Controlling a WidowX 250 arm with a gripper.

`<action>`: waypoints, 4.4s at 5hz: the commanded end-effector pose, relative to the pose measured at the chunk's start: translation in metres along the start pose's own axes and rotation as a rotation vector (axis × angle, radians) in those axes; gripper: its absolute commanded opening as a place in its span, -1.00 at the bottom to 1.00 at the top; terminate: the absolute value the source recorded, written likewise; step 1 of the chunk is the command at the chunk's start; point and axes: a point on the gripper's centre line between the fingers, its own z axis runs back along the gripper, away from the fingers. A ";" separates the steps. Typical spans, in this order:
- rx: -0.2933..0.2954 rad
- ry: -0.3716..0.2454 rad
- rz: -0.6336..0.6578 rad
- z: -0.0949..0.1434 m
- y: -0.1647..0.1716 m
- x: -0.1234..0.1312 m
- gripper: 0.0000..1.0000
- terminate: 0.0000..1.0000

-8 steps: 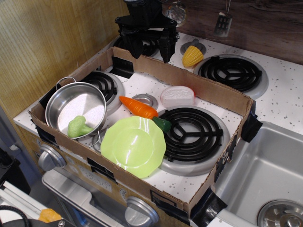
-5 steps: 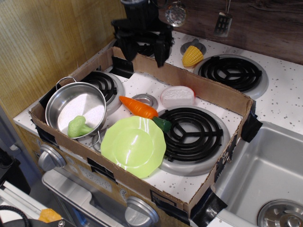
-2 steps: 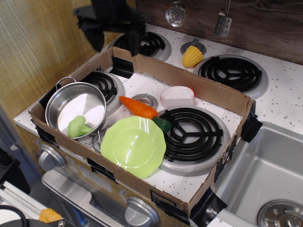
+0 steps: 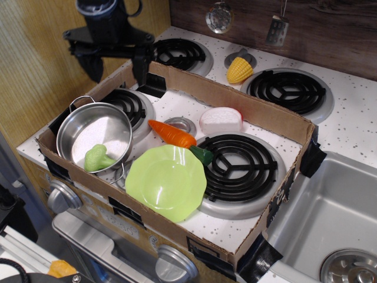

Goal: Take broccoli out of pan

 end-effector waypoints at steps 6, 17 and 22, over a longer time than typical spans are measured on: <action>0.038 -0.006 0.260 -0.029 0.022 -0.058 1.00 -1.00; 0.048 -0.027 0.216 -0.035 0.023 -0.045 -1.00 -1.00; 0.012 -0.092 -0.052 -0.014 -0.024 0.060 -1.00 -1.00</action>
